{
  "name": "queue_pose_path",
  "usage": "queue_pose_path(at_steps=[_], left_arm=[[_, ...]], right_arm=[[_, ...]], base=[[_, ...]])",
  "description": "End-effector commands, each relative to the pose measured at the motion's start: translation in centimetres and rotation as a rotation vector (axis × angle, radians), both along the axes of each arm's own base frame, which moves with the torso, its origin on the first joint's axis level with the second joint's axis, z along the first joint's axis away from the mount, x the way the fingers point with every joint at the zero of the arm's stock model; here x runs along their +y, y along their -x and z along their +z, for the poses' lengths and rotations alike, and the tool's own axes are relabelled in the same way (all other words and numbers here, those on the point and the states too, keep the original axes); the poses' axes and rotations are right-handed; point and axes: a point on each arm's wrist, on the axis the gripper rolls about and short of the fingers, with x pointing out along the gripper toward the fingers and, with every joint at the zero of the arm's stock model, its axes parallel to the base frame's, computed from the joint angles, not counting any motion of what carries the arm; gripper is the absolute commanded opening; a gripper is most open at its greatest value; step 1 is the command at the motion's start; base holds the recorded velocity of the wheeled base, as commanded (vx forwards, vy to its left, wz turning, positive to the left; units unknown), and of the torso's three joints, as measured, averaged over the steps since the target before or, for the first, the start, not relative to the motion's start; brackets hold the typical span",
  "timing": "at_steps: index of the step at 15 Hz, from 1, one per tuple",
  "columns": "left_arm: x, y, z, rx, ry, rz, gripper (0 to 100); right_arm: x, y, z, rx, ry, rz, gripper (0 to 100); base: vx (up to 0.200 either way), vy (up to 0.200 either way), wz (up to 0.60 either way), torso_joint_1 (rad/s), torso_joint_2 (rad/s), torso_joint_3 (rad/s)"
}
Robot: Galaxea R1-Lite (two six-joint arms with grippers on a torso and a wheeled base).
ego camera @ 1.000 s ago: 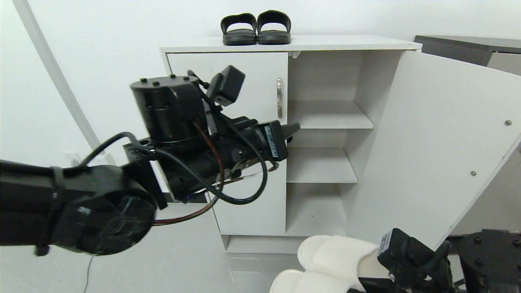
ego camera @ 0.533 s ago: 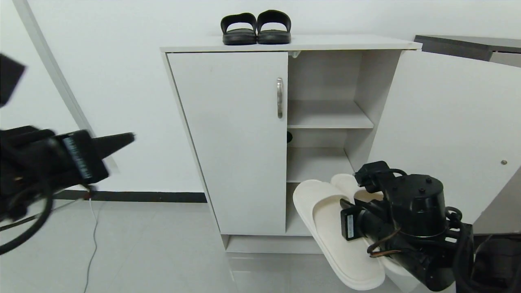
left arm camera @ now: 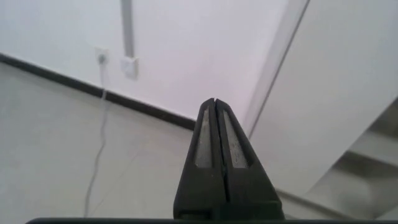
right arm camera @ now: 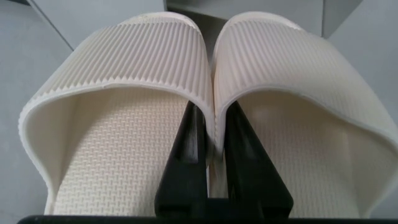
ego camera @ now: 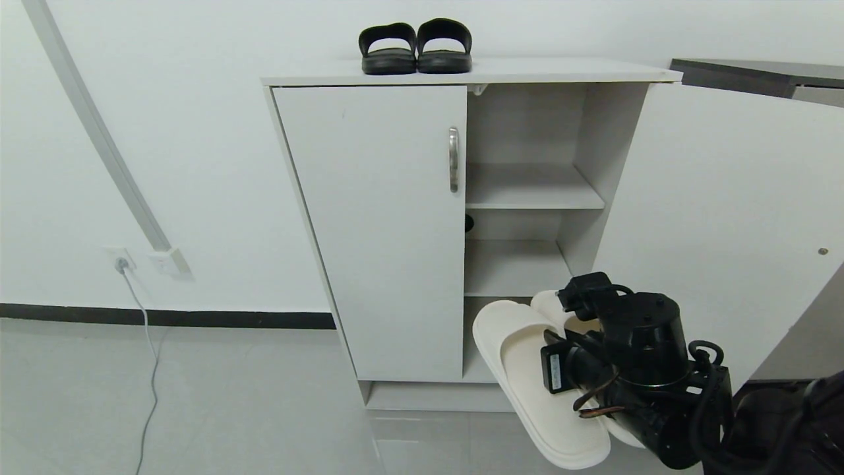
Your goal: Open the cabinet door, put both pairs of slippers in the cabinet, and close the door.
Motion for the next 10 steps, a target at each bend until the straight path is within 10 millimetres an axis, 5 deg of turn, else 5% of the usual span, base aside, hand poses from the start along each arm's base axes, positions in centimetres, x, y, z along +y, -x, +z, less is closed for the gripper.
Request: queue_pose_path(at_steps=[1,4,10], left_arm=[[-0.1,2.1,-4.8,-0.052,-0.006,0.025,0],[-0.1,1.9,-8.9,-0.019,-0.044,0.013,0],[-1.0,0.7,-11.5,0.033,-0.117,-0.350,0]], right_arm=[[0.1,0.1,-0.1,0.002,0.002,0.006,0],[0.2,0.1,-0.1,0.002,0.002,0.008,0],[0.5,0.5,-0.2,0.004,0.006,0.025,0]], base=[[0.000,0.000,0.00,0.000,0.00,0.000],[0.000,0.000,0.00,0.000,0.00,0.000],[0.000,0.000,0.00,0.000,0.00,0.000]])
